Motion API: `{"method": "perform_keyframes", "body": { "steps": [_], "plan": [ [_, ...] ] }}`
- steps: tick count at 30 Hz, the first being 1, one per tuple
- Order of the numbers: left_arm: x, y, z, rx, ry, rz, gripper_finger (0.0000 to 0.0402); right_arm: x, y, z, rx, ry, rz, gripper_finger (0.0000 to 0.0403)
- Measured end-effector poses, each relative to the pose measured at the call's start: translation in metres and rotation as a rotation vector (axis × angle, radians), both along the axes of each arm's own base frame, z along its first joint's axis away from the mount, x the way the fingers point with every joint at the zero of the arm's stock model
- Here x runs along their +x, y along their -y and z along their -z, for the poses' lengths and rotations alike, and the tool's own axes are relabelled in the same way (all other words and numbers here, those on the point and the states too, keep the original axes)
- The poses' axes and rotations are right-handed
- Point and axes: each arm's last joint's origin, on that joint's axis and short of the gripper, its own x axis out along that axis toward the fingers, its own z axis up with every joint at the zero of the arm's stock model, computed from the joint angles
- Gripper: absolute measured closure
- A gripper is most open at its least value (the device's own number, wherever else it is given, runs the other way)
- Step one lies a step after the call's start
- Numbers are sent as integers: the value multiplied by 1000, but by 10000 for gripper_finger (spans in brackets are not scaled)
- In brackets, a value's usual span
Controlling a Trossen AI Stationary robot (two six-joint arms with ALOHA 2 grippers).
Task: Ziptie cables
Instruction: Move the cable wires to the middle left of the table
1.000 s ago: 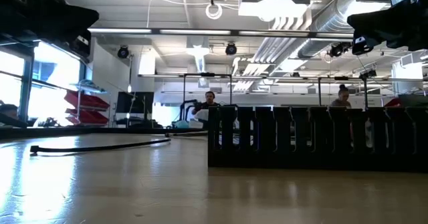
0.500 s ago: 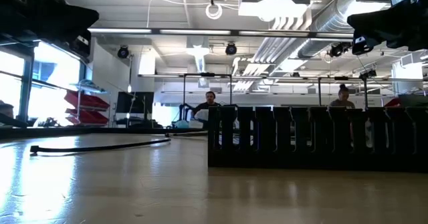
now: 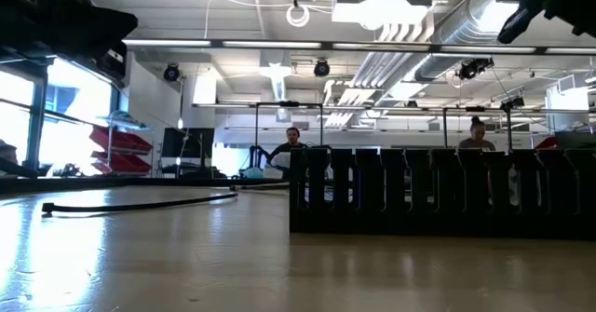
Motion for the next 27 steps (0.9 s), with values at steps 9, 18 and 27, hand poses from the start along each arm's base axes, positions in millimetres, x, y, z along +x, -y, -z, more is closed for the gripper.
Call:
{"method": "perform_keyframes", "body": {
  "steps": [9,18,27],
  "plan": [
    [-1,0,-5,-160,34,20,401,33,-4,17,247,-239,-108,403],
    [-1,0,-5,-215,28,27,401,120,-4,-24,190,-606,101,403],
    [-1,-3,-6,-229,49,-60,401,250,53,-52,-17,-1000,139,383]
  ]
}}
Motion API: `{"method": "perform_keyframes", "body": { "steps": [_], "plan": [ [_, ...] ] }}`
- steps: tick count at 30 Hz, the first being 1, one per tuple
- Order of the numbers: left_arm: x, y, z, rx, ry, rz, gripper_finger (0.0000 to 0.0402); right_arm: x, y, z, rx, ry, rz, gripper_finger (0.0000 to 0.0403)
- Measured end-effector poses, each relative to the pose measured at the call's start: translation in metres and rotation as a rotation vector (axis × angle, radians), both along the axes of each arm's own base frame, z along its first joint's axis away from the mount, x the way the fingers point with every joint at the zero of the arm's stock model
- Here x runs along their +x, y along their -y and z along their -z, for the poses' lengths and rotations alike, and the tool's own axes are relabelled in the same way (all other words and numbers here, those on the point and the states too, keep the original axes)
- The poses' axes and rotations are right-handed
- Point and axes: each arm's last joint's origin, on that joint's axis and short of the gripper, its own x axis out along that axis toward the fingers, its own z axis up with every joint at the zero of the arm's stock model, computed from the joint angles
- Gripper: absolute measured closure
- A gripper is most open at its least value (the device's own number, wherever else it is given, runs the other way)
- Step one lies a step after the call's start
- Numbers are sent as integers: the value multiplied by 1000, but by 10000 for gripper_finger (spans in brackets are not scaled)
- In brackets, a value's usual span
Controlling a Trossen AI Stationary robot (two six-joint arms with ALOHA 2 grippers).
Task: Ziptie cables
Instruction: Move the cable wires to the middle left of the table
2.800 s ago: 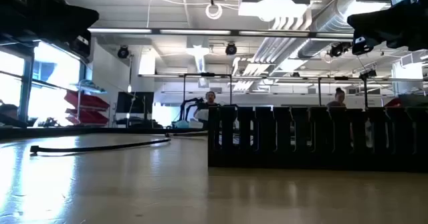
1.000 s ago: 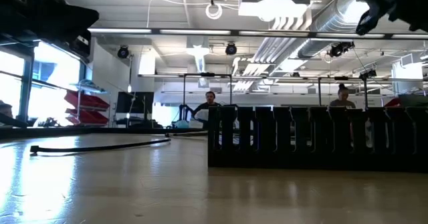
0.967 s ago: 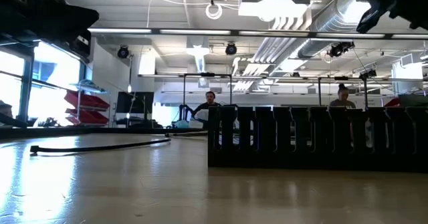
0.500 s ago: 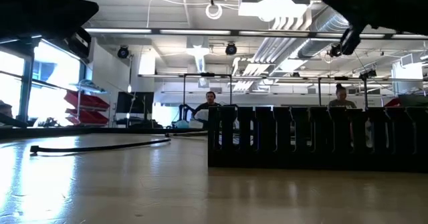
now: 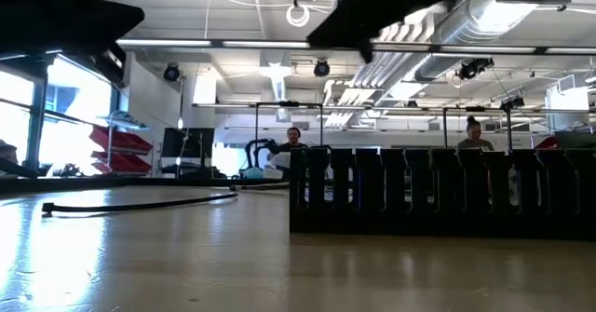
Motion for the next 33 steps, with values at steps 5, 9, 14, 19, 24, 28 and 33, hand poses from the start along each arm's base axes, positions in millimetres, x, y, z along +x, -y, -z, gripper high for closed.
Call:
{"method": "perform_keyframes", "body": {
  "steps": [5,9,14,19,24,28,33],
  "plan": [
    [0,-1,-2,-5,19,-30,401,63,48,19,-27,-91,-27,330],
    [0,-1,-2,-29,22,-26,401,104,80,40,-7,-178,1,283],
    [0,0,-2,-38,23,-2,401,145,109,71,-1,-301,10,244],
    [0,0,-2,-42,21,2,401,170,129,94,13,-421,67,228],
    [0,0,-2,-64,20,7,401,184,137,104,-8,-528,123,227],
    [0,0,-2,-64,22,7,401,187,137,99,31,-540,171,227],
    [0,0,-1,-63,15,6,401,179,134,105,96,-619,179,227]
  ]
}}
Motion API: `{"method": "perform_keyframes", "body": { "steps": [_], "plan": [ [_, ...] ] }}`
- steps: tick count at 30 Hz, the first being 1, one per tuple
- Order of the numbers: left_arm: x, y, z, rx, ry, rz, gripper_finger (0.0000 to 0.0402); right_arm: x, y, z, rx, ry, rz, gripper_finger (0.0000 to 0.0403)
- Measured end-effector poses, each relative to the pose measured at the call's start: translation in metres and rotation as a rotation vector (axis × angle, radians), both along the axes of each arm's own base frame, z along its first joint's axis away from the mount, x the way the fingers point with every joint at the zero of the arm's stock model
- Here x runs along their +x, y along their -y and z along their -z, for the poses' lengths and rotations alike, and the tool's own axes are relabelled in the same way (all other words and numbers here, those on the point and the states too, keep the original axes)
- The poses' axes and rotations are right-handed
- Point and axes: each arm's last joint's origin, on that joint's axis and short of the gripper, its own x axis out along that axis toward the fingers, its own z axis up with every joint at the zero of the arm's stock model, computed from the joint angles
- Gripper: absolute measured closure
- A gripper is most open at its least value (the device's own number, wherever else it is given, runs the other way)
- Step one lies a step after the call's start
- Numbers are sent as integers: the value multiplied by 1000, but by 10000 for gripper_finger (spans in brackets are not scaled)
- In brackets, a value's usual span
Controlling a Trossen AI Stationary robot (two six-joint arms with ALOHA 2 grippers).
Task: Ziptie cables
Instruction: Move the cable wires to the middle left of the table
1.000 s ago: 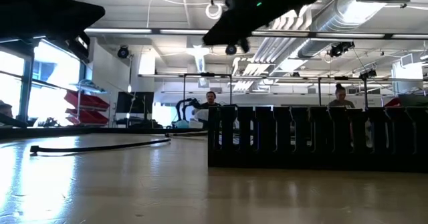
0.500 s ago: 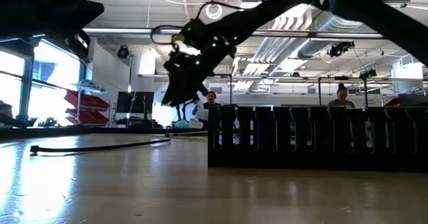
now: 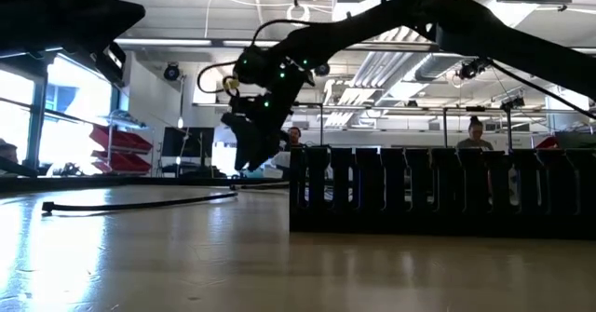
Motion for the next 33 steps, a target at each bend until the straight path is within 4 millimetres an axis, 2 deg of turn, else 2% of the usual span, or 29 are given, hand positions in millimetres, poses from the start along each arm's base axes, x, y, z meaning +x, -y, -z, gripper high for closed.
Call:
{"method": "perform_keyframes", "body": {
  "steps": [3,13,19,22,26,33],
  "plan": [
    [0,0,0,0,0,0,401,-3,-2,-6,46,-6,-6,227],
    [0,0,0,1,-1,1,401,-21,-10,4,71,-232,-47,227],
    [0,0,0,1,0,1,401,-22,-11,4,67,-250,-74,227],
    [0,0,0,1,0,1,401,-23,-16,8,84,-283,-84,227],
    [0,0,0,1,-1,1,401,-19,-26,26,93,-330,-107,227],
    [0,0,0,1,-2,2,401,-16,-34,30,14,-367,-96,228]
  ]
}}
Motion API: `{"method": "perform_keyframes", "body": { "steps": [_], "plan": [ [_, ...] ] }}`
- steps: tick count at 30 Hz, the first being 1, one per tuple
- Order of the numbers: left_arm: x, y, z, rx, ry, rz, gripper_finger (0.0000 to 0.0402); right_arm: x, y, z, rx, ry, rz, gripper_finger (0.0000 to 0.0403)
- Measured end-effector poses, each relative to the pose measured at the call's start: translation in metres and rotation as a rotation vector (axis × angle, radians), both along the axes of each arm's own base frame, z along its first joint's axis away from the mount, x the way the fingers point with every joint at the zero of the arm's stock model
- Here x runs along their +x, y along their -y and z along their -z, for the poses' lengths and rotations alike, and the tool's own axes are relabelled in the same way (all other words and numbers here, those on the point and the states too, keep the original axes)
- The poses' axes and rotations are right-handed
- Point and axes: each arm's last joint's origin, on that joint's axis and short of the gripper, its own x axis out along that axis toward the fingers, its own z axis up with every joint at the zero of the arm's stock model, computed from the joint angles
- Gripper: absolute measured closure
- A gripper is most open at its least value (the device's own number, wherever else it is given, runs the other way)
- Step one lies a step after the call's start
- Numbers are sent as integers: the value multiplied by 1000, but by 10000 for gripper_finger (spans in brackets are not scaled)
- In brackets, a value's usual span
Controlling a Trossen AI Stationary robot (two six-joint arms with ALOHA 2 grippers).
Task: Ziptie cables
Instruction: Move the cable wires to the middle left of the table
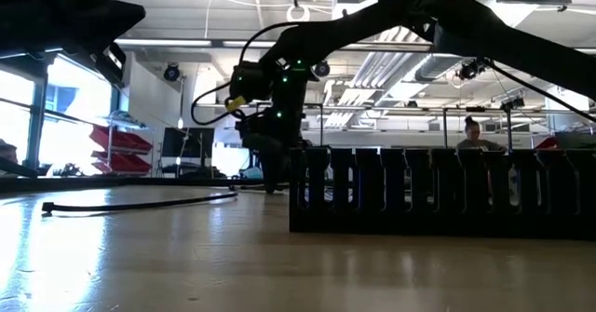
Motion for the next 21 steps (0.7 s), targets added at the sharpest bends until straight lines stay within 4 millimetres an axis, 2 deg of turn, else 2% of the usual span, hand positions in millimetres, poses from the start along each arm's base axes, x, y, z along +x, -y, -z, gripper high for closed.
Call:
{"method": "perform_keyframes", "body": {
  "steps": [5,14,21],
  "plan": [
    [0,0,0,0,1,0,401,-2,0,1,39,-7,-28,258],
    [0,0,0,0,1,0,401,-5,-2,1,52,-49,-84,384],
    [0,0,0,-1,3,0,401,-6,-4,-6,92,-27,-92,400]
  ]
}}
